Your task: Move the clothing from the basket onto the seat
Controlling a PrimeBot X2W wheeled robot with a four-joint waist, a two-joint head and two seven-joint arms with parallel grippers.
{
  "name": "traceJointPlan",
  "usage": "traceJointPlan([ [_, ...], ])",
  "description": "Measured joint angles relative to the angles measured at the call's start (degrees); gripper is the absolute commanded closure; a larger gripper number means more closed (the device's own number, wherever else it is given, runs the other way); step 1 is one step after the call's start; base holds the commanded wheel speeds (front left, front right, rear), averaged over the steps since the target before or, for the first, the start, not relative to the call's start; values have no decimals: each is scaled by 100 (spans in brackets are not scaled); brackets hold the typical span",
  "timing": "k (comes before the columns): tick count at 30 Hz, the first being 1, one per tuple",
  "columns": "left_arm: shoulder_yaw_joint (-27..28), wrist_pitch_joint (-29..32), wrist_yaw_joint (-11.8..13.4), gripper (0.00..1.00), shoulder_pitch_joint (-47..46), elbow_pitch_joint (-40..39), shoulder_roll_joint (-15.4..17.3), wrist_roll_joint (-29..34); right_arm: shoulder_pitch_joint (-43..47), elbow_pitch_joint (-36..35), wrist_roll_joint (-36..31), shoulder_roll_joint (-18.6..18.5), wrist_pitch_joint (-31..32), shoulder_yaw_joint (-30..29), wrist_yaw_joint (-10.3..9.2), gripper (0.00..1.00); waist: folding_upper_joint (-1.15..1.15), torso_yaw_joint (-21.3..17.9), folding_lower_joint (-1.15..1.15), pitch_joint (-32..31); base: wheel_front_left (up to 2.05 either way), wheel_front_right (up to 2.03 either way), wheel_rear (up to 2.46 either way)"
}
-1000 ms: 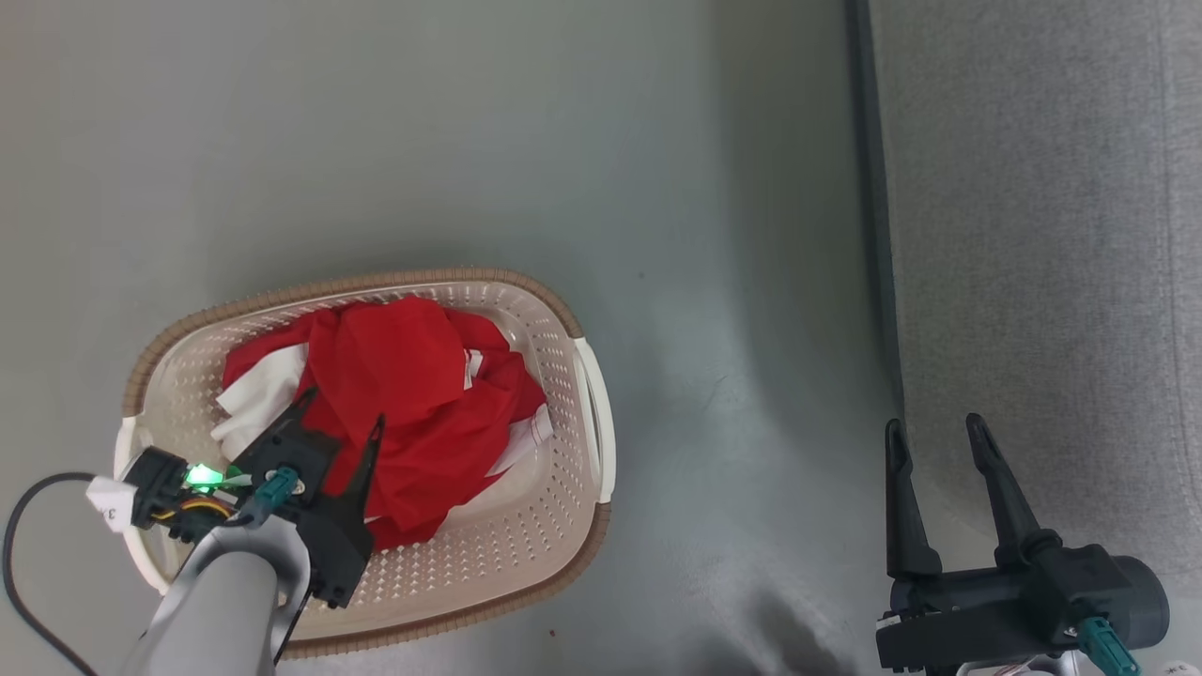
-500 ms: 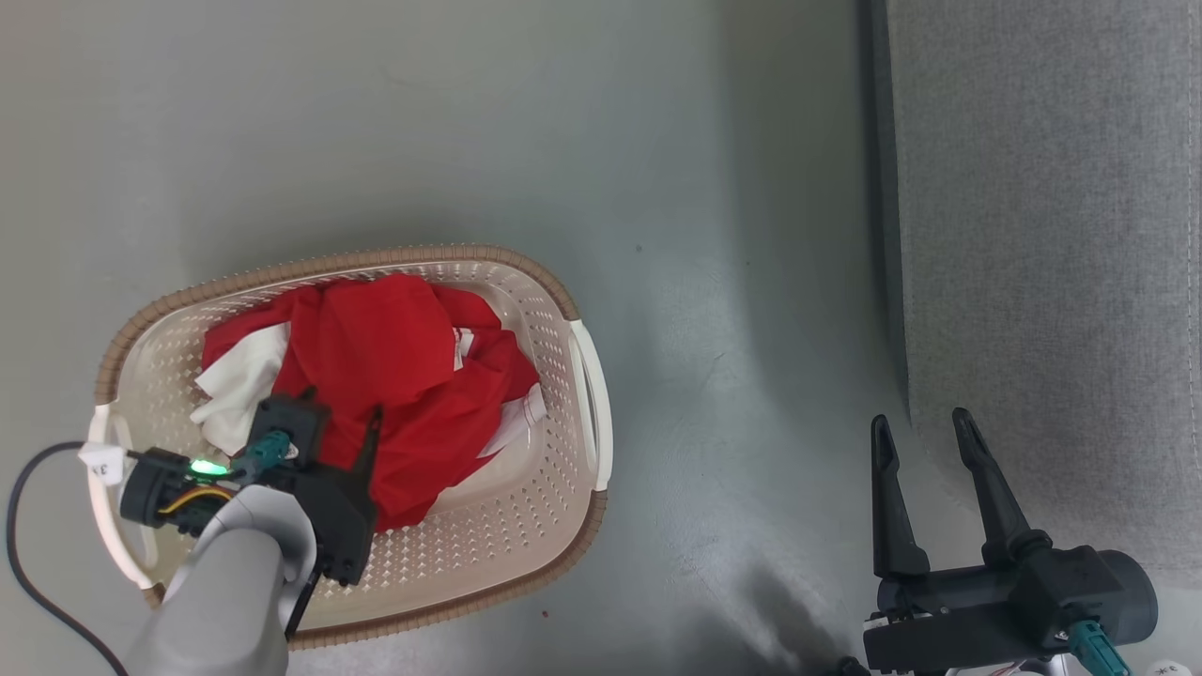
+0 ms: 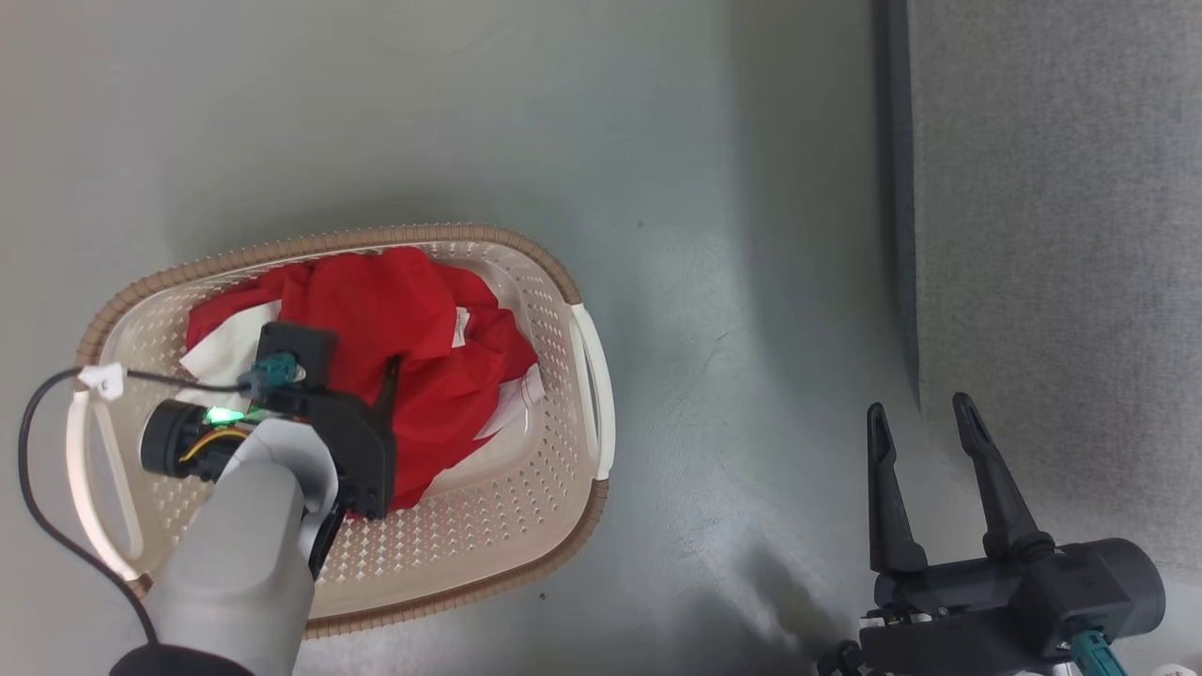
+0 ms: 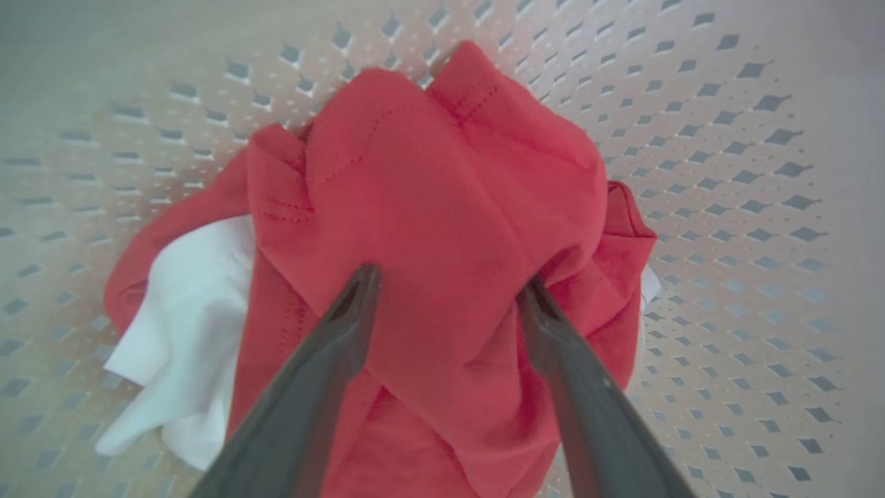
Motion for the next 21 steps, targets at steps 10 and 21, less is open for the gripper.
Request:
traceJointPlan([
  [10, -458, 459, 0, 0, -325, 350, 79, 118, 87, -272, -169, 1, 0, 134, -25, 0, 0, 25, 0, 162, 0, 0, 0],
  [21, -917, 657, 0, 0, -417, 625, 142, 433, 217, -477, -318, 2, 0, 235, -31, 0, 0, 30, -1, 230, 0, 0, 0],
])
